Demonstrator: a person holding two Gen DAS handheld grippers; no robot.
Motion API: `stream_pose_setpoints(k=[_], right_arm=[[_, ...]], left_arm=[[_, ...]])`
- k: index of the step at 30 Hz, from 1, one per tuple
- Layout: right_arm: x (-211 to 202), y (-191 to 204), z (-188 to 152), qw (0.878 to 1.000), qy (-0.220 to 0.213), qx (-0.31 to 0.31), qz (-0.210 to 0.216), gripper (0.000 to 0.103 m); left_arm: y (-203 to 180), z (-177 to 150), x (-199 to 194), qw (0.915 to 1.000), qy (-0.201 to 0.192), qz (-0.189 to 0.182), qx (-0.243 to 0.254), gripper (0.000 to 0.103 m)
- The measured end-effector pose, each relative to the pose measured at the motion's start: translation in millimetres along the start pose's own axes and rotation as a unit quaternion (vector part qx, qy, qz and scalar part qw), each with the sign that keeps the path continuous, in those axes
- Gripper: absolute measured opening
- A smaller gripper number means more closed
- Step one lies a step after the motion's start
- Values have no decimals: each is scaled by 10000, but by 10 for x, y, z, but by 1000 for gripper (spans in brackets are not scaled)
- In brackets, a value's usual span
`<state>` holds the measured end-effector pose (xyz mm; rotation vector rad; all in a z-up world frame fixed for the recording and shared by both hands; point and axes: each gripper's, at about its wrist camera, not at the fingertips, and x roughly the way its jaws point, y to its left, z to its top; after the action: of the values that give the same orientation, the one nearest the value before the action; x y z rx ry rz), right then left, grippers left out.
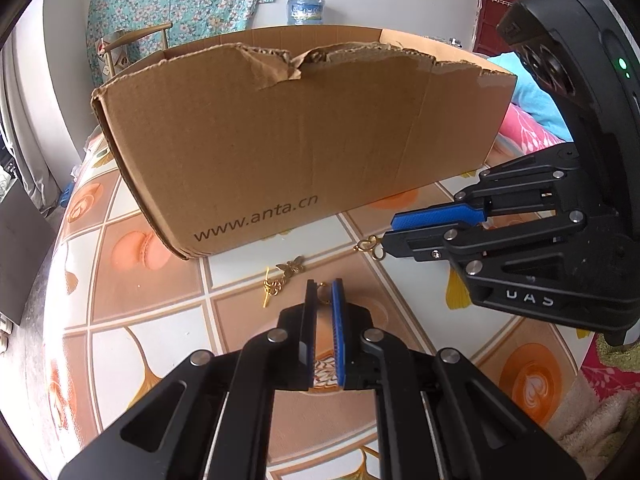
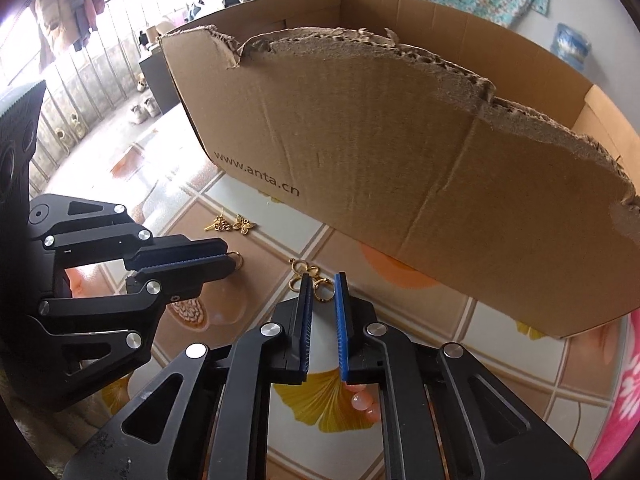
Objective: Organize jewelry
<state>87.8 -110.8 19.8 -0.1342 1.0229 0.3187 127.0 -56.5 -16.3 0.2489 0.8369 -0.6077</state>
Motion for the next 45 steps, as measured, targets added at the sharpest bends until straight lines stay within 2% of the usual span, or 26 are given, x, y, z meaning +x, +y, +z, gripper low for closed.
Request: stream_pose_setpoints(k=[18,22,24,27,37,45], right_arm=[[-154,-138,-3,9996,-133,253,90,8],[-185,-129,-11,9995,-173,255,104,8],[-191,-124,-16,9994,-187,259,114,8],[-194,-125,-25,9993,-210,281,130,8],[-204,-206,-57,9987,-277,395,186,9],[-218,-264,-77,9980,-334,482,214,9]], left_arm=[[44,5,-32,10000,-34,7,-72,3],[84,29,-69,9994,-30,-197,-268,4],[105,47,-57,9988,25,-332,-363,7],[83,68,-12,9992,76,-229,-319,10],[-20,114,78,9997,158,-110,-154,11],[-130,78,75,9997,96,155,135,8]])
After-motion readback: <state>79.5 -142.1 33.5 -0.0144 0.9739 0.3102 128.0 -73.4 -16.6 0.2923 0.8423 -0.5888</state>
